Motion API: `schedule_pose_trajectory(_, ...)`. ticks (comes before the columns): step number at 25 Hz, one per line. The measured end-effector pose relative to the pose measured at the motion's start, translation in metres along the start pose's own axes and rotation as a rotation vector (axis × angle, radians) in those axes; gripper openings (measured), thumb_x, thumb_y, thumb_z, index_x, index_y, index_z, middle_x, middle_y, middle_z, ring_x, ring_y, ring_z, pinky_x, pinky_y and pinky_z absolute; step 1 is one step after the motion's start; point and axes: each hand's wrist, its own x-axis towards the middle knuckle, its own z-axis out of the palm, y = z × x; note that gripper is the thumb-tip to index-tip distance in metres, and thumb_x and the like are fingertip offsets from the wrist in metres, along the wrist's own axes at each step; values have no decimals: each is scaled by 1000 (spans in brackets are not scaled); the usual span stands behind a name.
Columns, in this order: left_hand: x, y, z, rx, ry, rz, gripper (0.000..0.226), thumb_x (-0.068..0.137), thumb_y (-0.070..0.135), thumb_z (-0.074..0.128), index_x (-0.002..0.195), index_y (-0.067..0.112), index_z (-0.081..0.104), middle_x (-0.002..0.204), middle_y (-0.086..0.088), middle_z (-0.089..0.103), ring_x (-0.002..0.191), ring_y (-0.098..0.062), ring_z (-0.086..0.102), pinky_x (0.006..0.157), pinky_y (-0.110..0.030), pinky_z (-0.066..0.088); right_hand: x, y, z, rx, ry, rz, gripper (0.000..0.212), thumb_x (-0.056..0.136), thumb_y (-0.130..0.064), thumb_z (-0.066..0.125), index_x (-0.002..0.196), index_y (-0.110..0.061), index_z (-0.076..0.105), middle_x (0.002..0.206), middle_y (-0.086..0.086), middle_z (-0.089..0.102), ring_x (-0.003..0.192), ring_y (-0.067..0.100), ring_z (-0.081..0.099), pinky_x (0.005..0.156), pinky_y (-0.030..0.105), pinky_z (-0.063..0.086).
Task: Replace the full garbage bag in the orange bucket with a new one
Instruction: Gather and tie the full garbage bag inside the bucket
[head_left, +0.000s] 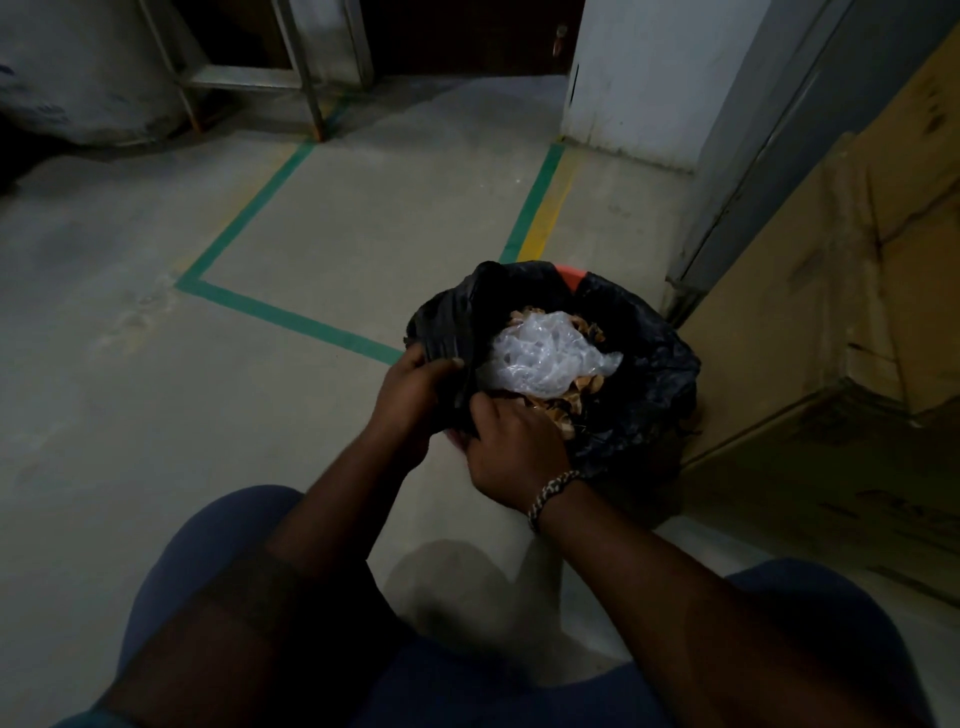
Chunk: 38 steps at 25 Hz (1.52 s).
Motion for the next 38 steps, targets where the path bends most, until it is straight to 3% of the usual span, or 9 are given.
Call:
schedule_pose_trajectory(4,17,6,-12,-64,106,120,43,79,-8,53,112,17,63,87,-8,66,75,-24,58,56,-27,44,7,-8,-16,77,229,-46,58,106,-42,16,78,-13,58,65,10,59,53,34,57,47,36,44)
schedule_pose_trajectory(9,37,26,-26,-131,141,162,42,79,-10,54,106,17,70,92,-12,73,72,-25,64,61,-29,50,12,2,-10,-51,144,-154,19,98,-29,50,81,-20,50,82,7,55,66,32,55,55,42,48)
schedule_pose_trajectory(14,31,27,-12,198,54,413,26,83,-8,56,77,13,71,78,-2,72,71,-12,66,64,-21,52,26,-3,-32,43,247,-16,26,96,-29,42,105,-15,62,87,10,63,65,37,62,52,37,47)
schedule_pose_trajectory(18,17,28,-15,717,-134,881,29,66,-6,59,76,17,73,83,5,74,80,-10,69,74,-26,54,47,-5,-54,269,-13,153,67,89,-22,50,154,-27,33,109,14,69,84,39,66,63,36,47)
schedule_pose_trajectory(21,7,31,-14,779,-243,1014,24,62,-7,58,73,9,73,78,2,73,75,-11,68,68,-26,52,57,-1,-65,297,-23,133,47,81,-20,48,126,-29,59,104,6,69,90,35,65,71,40,55)
schedule_pose_trajectory(23,4,27,-11,509,-233,907,24,64,-13,50,72,0,69,83,-10,75,75,-17,69,68,-25,51,58,2,-66,272,37,126,15,77,-19,50,90,-20,58,89,3,63,83,34,62,66,43,53)
schedule_pose_trajectory(26,12,27,-10,189,-74,585,32,66,-17,47,82,6,63,91,-13,73,68,-17,62,61,-23,48,63,10,-64,274,92,176,7,78,-20,58,83,-16,55,85,3,61,81,32,60,64,44,52)
schedule_pose_trajectory(31,42,1,-19,880,138,363,17,84,15,59,99,24,63,92,5,67,82,-17,63,71,-26,47,69,10,-66,294,87,215,13,82,-21,63,93,-15,58,88,8,65,86,33,62,67,43,53)
schedule_pose_trajectory(38,68,12,-14,141,-50,-59,16,92,25,66,90,11,72,85,-10,70,77,-23,64,64,-24,51,55,1,-59,396,5,72,14,78,-25,48,88,-21,57,86,0,61,80,27,59,67,43,53)
